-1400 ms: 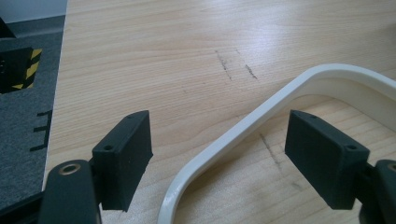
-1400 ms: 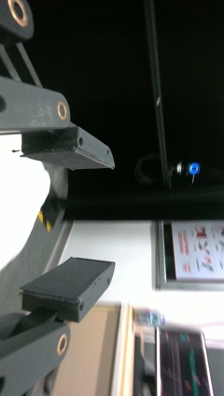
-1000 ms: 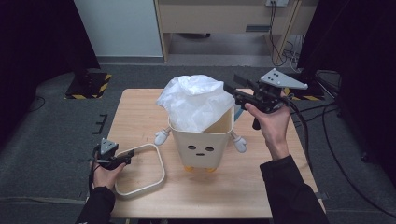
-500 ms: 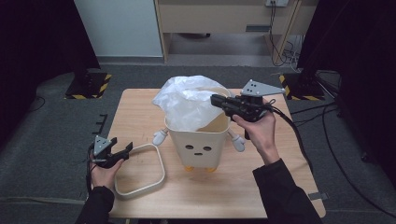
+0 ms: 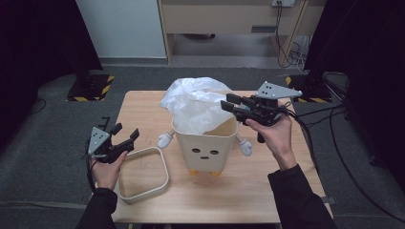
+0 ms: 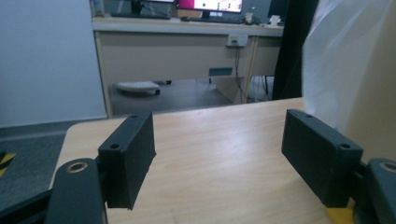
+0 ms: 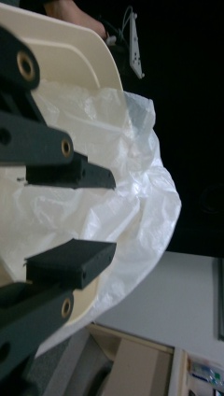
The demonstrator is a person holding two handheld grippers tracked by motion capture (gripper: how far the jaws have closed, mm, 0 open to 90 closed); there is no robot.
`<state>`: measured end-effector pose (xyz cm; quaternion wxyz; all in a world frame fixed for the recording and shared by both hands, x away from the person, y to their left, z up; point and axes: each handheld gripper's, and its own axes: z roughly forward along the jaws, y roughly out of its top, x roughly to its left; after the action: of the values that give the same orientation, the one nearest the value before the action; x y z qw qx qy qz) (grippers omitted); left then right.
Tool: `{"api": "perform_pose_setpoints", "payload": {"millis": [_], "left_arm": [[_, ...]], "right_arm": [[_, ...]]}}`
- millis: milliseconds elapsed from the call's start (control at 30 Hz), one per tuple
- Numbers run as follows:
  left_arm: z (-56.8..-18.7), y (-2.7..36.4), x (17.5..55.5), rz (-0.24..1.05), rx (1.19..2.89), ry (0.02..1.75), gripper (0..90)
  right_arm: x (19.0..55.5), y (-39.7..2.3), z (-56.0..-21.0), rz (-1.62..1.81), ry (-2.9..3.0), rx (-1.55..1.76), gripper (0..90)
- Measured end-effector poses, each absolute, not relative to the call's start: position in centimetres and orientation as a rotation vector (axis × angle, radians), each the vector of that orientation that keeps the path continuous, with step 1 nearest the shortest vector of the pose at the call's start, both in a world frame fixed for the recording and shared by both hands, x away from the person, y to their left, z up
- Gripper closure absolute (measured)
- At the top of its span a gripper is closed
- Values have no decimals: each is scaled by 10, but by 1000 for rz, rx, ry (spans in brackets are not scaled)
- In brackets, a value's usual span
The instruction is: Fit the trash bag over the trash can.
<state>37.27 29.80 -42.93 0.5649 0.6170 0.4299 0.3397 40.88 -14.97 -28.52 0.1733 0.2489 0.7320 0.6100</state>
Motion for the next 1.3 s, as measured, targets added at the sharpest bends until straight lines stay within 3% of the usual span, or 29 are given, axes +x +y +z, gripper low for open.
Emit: {"api": "perform_pose_setpoints", "payload": {"millis": [100,267,500,767,1033,1167,1300], "left_arm": [[-419,286,376,788,1433,972,244],[-404,262,384,784,1440,900,232],[-388,236,396,778,1447,838,232],[-380,226,411,787,1437,816,233],[-380,212,421,755,1441,780,249],[-377,206,429,743,1455,775,310],[-372,202,434,740,1474,779,524]], "right_arm": [[410,-147,-288,1695,2108,689,833],[414,-136,-296,1643,2203,691,867],[410,-142,-292,1696,2175,679,722],[404,-161,-280,1705,2064,691,734],[401,-163,-279,1736,2001,687,613],[401,-163,-277,1790,1970,697,594],[401,-162,-276,1816,1961,709,584]]}}
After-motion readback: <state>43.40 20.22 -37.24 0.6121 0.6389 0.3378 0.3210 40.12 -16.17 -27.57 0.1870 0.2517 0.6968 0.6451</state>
